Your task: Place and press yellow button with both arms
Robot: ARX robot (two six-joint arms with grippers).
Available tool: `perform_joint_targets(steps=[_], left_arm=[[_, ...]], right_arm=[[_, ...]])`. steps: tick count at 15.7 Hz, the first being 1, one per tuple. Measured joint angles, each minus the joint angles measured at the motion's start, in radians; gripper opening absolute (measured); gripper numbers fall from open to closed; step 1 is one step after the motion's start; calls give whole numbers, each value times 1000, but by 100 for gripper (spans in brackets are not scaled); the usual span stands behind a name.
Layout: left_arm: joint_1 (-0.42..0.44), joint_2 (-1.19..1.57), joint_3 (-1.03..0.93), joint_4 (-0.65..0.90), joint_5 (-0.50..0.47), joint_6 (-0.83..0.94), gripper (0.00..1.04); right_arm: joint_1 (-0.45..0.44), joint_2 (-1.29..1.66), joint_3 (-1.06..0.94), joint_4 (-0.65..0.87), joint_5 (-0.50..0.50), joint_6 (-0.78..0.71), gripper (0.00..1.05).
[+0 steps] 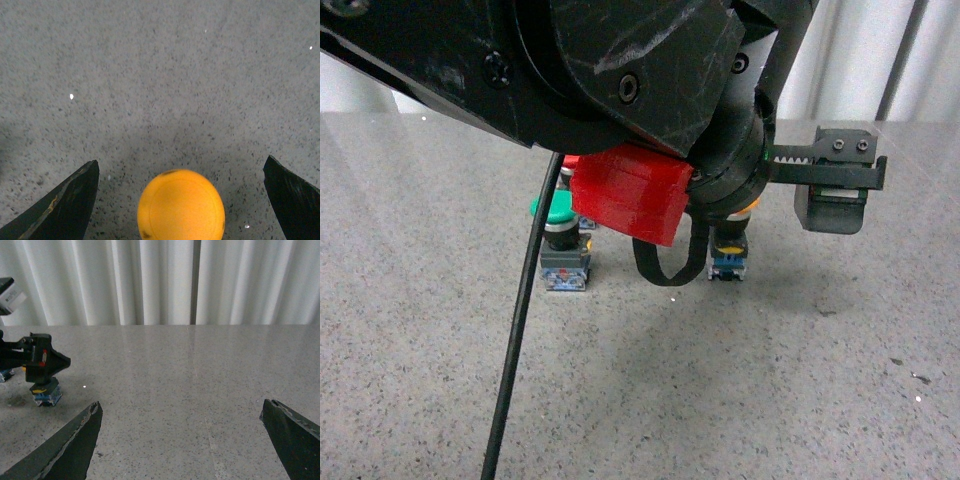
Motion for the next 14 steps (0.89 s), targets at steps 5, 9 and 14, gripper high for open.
perform_joint_targets(steps=[5,9,14], left_arm=[[109,-320,-92,134,-71,183,98],[226,-758,-345,216,-76,372,98],[540,-1344,-948,173,126,264,6]], right_arm=[[0,0,0,0,0,0,98],[0,0,0,0,0,0,98],[0,0,0,0,0,0,98]])
